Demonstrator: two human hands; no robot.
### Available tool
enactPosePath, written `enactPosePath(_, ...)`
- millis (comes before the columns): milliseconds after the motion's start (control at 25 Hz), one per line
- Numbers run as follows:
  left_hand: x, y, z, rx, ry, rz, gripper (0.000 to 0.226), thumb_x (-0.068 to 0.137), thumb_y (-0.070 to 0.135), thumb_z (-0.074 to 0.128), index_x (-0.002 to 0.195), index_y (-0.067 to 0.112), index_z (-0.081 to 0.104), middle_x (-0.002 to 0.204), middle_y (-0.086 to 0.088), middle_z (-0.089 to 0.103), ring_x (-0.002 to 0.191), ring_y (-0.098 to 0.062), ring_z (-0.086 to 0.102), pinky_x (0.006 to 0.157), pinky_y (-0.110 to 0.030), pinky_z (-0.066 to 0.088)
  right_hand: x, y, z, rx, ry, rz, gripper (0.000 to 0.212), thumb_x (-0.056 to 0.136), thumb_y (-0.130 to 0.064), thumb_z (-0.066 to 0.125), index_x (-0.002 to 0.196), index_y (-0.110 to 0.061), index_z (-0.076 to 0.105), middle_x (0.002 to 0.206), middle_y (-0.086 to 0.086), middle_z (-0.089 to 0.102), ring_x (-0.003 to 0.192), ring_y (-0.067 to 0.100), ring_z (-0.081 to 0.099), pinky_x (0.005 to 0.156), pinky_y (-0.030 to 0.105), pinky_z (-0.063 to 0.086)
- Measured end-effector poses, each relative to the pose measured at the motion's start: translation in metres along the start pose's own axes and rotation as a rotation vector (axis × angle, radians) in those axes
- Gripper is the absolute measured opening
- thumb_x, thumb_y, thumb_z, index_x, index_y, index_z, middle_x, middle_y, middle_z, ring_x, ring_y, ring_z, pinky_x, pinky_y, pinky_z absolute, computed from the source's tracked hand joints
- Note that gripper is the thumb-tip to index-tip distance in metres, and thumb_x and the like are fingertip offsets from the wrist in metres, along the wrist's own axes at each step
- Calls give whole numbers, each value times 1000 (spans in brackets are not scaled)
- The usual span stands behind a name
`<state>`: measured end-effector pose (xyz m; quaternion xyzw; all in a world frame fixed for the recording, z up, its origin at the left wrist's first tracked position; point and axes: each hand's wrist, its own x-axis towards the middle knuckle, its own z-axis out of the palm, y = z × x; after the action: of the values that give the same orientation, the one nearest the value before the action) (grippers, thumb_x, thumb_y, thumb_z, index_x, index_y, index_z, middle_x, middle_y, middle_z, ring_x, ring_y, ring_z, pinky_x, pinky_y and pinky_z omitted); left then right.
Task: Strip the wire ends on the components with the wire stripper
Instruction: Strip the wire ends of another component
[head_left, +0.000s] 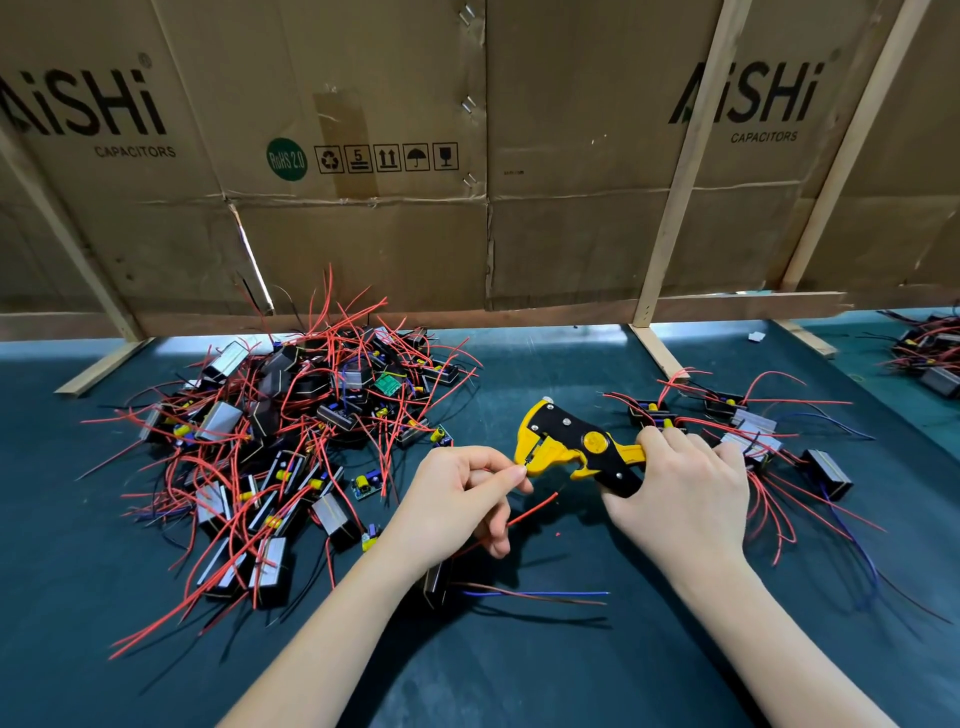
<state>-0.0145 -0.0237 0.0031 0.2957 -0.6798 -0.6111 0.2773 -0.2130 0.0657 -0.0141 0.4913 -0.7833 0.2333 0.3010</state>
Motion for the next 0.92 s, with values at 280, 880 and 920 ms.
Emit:
enactPosePath(280,-2,3,-4,28,-40,-17,22,98,12,56,83,0,67,43,-6,50,36,-21,53,43,-25,48,0,-4,-4,-4,-136,-12,48,49,-40,89,51,-13,50,48,6,53,44,29,53,58,31,30)
enactPosePath(880,-4,10,-17,35,-163,-50,25,100,13,52,77,7,60,46,-6,47,39,-21,54,44,-24,47,3,5,2,-74,-205,122,49,68,-63,69,73,-15,59,73,3,64,76,30,63,71,37,34)
enactPosePath(920,-2,10,-17,3,-123,-49,25,99,13,52,76,7,59,48,-5,47,41,-21,53,46,-25,48,3,7,4,-62,-179,117,50,66,-59,73,77,-12,60,75,5,64,77,31,62,73,39,34)
